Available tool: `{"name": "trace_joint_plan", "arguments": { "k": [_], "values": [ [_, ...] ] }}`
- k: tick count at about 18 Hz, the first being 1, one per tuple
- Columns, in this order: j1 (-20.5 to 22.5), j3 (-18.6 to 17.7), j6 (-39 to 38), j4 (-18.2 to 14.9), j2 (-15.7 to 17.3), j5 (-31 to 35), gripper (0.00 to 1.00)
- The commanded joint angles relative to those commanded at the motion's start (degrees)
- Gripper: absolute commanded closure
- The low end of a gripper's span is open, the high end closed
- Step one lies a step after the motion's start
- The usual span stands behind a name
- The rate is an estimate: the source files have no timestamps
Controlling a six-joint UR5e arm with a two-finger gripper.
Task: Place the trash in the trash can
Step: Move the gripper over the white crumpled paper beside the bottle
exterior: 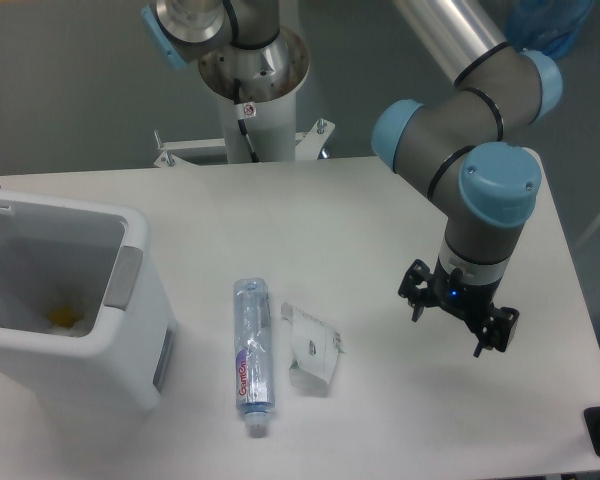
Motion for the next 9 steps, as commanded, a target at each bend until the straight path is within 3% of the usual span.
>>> {"name": "trace_joint_plan", "arguments": {
  "k": [5, 9],
  "values": [
    [-1.4, -2.28, -1.31, 0.62, 0.44, -0.17, 0.0],
    [-1.76, -5.01, -12.01, 2.27, 0.7, -2.18, 0.0]
  ]
}}
